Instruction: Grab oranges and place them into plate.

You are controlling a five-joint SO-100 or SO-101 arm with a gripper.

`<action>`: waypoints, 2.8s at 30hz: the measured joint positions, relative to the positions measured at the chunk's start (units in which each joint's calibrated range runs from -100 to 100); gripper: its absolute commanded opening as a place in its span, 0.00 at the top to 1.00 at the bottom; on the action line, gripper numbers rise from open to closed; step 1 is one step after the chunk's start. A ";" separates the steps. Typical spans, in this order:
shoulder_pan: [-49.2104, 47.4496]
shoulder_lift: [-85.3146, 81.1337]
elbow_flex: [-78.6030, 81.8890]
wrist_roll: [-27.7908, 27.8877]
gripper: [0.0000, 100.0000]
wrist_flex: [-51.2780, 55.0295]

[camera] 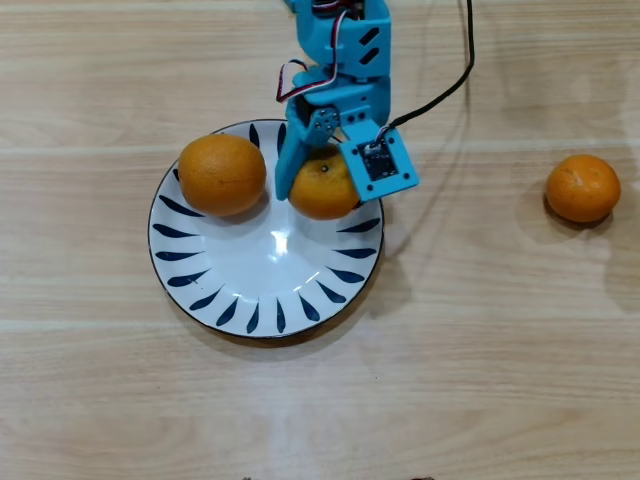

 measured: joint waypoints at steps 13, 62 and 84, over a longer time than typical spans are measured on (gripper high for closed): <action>-0.17 -2.20 5.93 2.24 0.54 -8.79; -42.72 19.64 -27.00 -0.99 0.50 -8.53; -41.62 37.75 -29.31 -9.65 0.47 -19.98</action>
